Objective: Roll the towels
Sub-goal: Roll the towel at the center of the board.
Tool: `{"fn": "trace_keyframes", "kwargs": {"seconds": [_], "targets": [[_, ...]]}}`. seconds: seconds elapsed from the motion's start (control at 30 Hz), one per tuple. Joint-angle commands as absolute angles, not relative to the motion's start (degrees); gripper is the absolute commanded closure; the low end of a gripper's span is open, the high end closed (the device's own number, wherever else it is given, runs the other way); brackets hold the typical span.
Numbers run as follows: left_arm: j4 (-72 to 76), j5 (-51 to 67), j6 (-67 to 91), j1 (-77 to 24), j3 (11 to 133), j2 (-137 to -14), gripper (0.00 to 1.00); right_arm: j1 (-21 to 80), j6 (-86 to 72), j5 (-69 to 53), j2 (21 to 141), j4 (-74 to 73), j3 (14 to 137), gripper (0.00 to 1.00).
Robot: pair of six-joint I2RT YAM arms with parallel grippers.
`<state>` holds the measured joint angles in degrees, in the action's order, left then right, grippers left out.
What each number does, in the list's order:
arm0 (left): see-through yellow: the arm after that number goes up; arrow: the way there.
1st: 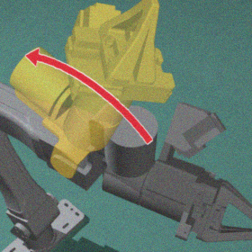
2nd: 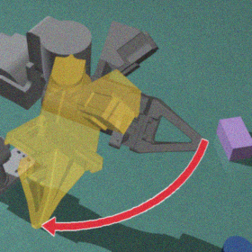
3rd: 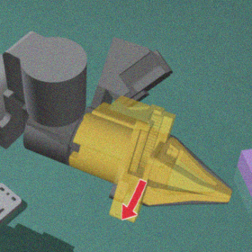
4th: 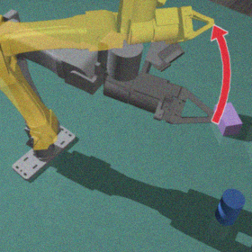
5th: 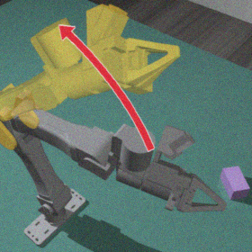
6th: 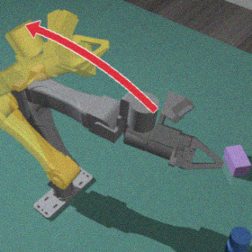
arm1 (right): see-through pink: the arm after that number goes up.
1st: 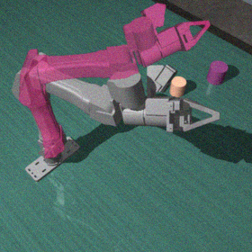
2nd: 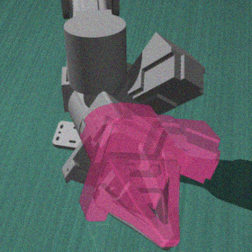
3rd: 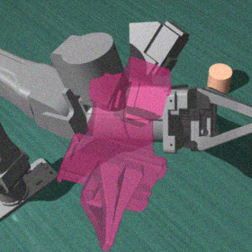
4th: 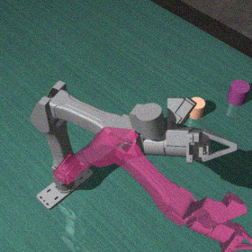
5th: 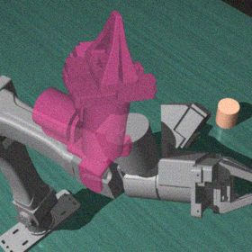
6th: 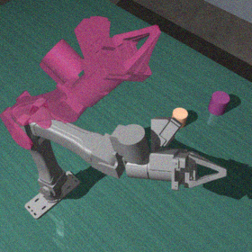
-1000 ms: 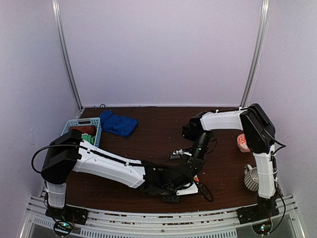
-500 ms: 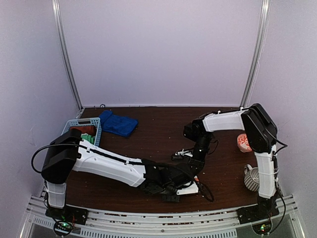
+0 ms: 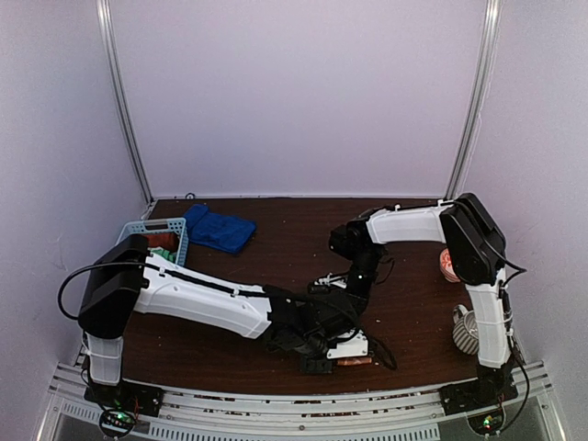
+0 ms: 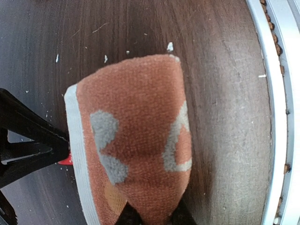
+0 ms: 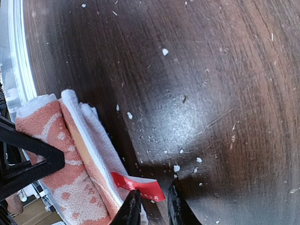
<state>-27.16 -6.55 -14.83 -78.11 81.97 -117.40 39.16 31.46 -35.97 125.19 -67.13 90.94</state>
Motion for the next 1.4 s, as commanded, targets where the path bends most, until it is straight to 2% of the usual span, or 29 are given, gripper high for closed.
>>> {"fn": "trace_keyframes", "kwargs": {"seconds": [0.0,0.2,0.37,0.53,0.67,0.73,0.9,1.03,1.23,1.37], "targets": [[-30.4,-1.4,-13.6,-76.7,85.0,-120.8,0.95,39.3,31.7,-33.4,127.2,-62.3,92.0,0.79],[-34.5,2.4,-13.1,-74.8,89.3,-124.5,0.95,33.4,31.9,-34.0,119.4,-65.4,97.9,0.73],[-40.0,8.6,-13.0,-71.2,95.5,-128.7,0.95,26.3,28.4,-34.1,105.5,-62.3,100.3,0.68],[-47.5,18.1,-12.0,-67.9,104.8,-136.2,0.95,23.9,24.2,-34.8,89.9,-55.4,98.1,0.62],[-52.4,27.5,-9.7,-65.3,111.7,-142.9,0.96,24.1,32.0,-50.5,79.8,-58.9,95.3,0.55],[-53.7,32.2,-8.4,-63.9,113.8,-145.4,0.97,26.5,37.6,-53.8,75.9,-60.9,91.7,0.52],[-55.4,40.8,-6.5,-61.0,115.4,-148.9,0.97,37.2,42.7,-41.2,70.6,-62.2,80.8,0.52],[-55.6,43.7,-4.5,-59.2,116.9,-150.6,0.97,47.0,45.8,-29.6,69.1,-63.7,72.2,0.58],[-54.7,45.4,-3.4,-58.9,117.5,-151.0,0.98,55.2,45.4,-22.9,69.3,-62.2,61.5,0.58],[-54.7,45.6,-3.2,-58.8,117.5,-151.2,0.98,57.7,41.6,-10.7,67.2,-49.6,53.7,0.50]]}}
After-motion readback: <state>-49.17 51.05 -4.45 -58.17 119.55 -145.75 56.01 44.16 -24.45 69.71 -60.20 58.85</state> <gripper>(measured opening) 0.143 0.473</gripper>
